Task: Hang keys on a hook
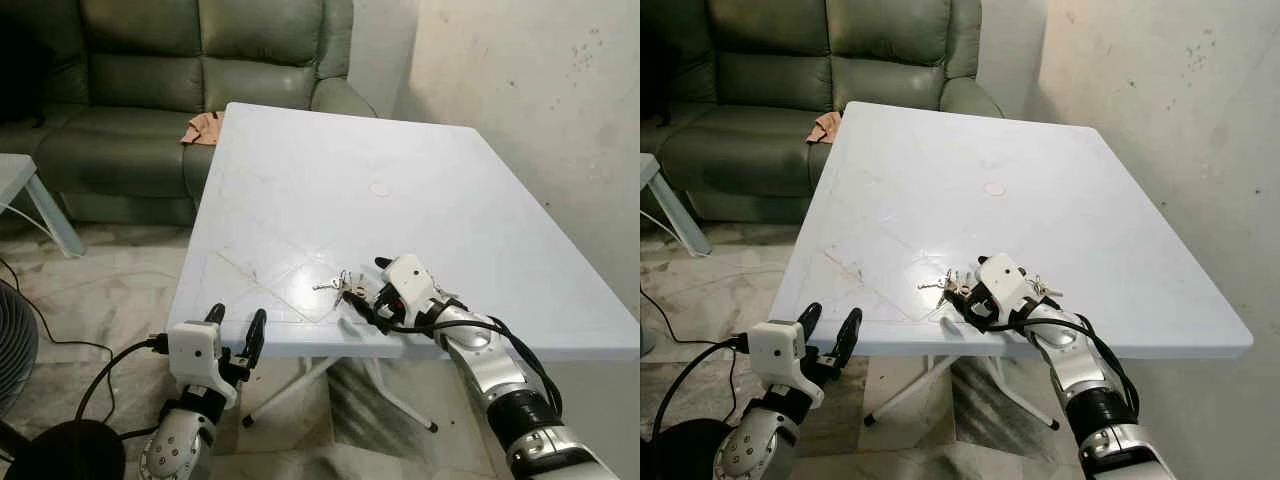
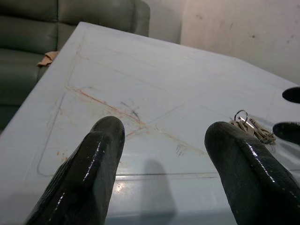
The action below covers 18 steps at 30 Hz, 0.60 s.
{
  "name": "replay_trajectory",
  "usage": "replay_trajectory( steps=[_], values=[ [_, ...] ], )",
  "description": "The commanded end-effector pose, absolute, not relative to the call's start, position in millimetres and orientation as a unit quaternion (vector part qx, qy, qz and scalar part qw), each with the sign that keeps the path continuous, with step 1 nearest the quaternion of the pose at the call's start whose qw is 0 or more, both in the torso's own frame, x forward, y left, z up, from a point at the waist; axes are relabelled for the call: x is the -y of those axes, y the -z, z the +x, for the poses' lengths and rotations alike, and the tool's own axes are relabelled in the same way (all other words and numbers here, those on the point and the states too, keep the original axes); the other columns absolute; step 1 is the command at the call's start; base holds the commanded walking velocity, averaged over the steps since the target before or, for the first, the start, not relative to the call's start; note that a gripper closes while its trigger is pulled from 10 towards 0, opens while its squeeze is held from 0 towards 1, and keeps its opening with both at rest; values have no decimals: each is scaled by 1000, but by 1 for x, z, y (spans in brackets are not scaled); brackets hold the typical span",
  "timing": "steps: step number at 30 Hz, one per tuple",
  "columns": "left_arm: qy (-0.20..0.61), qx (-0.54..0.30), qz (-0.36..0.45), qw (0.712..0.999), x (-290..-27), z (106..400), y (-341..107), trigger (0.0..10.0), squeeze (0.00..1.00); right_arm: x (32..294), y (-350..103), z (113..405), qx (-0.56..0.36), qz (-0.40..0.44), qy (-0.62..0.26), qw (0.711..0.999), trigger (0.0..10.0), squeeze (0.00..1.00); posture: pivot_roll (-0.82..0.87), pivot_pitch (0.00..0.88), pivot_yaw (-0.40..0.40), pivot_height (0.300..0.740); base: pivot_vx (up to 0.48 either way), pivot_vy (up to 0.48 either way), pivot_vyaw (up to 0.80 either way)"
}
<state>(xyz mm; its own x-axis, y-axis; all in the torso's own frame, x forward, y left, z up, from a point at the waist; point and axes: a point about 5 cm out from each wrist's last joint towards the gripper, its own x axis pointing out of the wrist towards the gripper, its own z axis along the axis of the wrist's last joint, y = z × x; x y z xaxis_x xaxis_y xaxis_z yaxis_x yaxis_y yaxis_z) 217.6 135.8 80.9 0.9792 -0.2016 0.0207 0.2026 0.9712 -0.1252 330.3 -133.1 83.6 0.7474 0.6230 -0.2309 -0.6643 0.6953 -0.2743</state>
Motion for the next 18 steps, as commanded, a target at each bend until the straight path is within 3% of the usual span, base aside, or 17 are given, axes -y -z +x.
replay_trajectory(
  steps=[1,12,13,17,18],
  values=[
    [107,14,-60,992,-133,217,-87,10000,0,138,-87,334,-60,-184,-354,915,10000,0,-6,7,-126,732,0,0,0],
    [107,15,-61,992,-132,216,-88,10000,0,140,-82,333,-67,-197,-362,909,9373,0,-4,9,-130,732,0,0,0],
    [106,15,-62,992,-132,216,-88,10000,0,139,-80,332,-73,-199,-363,907,7020,0,6,8,-138,732,0,0,0],
    [102,14,-64,993,-130,214,-88,10000,0,135,-74,331,-89,-203,-364,905,5922,0,11,15,-141,732,0,0,0],
    [101,15,-64,993,-131,214,-88,10000,0,134,-73,330,-89,-204,-366,904,5137,0,12,16,-141,732,0,0,0]
  ],
)
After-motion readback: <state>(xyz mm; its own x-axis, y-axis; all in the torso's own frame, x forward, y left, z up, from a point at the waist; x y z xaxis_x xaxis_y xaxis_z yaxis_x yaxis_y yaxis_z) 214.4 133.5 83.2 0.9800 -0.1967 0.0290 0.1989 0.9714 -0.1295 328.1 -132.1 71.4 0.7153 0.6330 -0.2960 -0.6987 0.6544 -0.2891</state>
